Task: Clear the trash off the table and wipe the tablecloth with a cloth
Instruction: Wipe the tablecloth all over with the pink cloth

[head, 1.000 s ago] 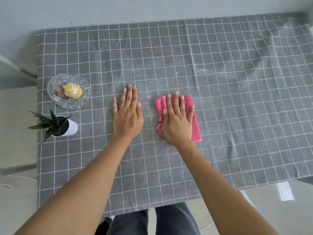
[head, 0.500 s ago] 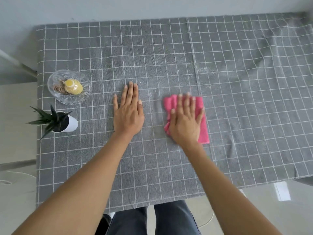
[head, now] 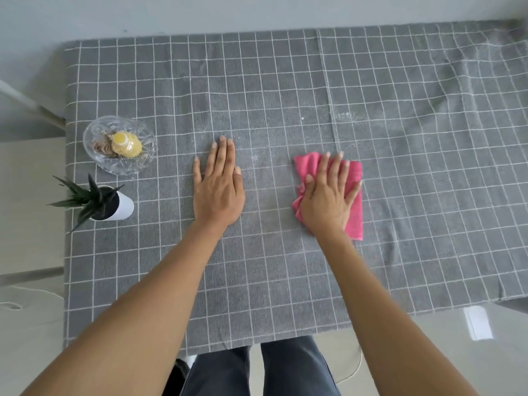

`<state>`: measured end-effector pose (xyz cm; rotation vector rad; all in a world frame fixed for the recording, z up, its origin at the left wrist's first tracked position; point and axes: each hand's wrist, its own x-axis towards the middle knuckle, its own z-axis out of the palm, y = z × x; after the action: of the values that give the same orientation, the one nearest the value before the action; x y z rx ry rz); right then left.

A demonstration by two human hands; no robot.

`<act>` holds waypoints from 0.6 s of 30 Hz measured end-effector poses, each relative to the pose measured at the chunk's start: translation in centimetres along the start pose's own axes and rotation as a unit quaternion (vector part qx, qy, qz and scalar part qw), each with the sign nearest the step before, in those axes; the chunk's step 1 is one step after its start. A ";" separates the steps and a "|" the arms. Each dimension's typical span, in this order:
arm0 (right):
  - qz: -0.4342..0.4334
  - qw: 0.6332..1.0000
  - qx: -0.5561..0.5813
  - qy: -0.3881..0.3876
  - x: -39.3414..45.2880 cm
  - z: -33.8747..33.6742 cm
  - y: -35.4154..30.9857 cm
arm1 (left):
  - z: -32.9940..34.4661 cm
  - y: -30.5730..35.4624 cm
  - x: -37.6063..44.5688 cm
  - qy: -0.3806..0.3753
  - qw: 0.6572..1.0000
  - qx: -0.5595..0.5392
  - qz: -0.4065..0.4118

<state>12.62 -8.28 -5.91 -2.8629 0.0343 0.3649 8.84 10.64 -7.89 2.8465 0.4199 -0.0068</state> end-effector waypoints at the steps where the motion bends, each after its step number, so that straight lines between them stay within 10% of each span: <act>1: -0.028 1.000 -0.009 -0.009 -0.9 0.4 -0.6 | 0.1 0.0 0.0 0.001 1.000 -0.001 0.001; 7: -0.135 0.990 -0.034 -0.035 -1.7 0.5 -0.5 | 0.0 0.1 0.1 0.001 1.000 -0.004 0.003; 18: 0.156 0.982 0.075 0.078 4.5 -1.5 2.9 | -0.4 -0.6 0.4 -0.027 0.999 -0.040 0.010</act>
<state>17.22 -11.40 -6.38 -2.7283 0.5220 0.1853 9.07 11.40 -7.65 2.7649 0.3713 -0.0619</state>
